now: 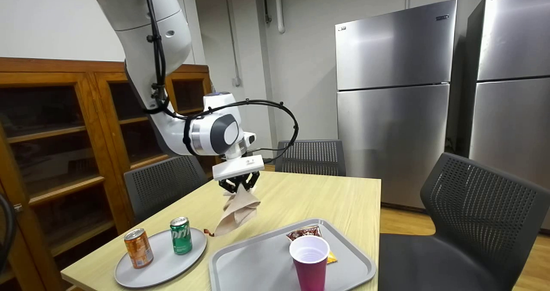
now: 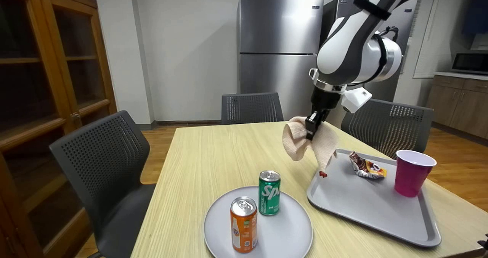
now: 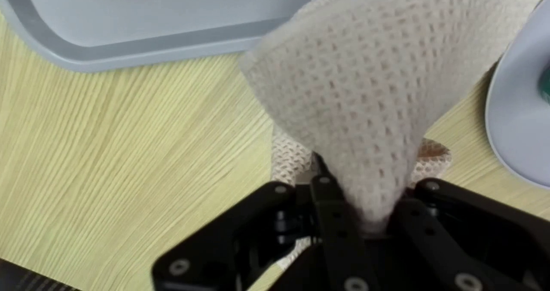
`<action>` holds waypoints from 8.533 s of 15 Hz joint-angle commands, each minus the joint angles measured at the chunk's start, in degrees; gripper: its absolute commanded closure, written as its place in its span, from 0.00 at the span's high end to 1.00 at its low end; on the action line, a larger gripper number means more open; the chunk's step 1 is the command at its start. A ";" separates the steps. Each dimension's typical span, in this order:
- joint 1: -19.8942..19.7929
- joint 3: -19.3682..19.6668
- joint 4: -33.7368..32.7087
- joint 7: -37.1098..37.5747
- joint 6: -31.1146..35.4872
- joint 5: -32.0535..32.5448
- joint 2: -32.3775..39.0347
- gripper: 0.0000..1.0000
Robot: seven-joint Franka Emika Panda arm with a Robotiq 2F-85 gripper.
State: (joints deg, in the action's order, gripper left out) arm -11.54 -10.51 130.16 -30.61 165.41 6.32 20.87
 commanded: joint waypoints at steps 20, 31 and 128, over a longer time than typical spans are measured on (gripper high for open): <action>4.99 0.77 -17.02 1.00 -5.40 2.83 17.21 0.27; 2.42 -1.02 -13.34 -1.02 -5.80 1.85 11.07 1.00; -4.83 18.23 9.87 -9.72 -8.56 1.50 -3.82 0.00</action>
State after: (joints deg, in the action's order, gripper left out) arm -15.20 8.22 139.85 -39.07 155.79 6.80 17.33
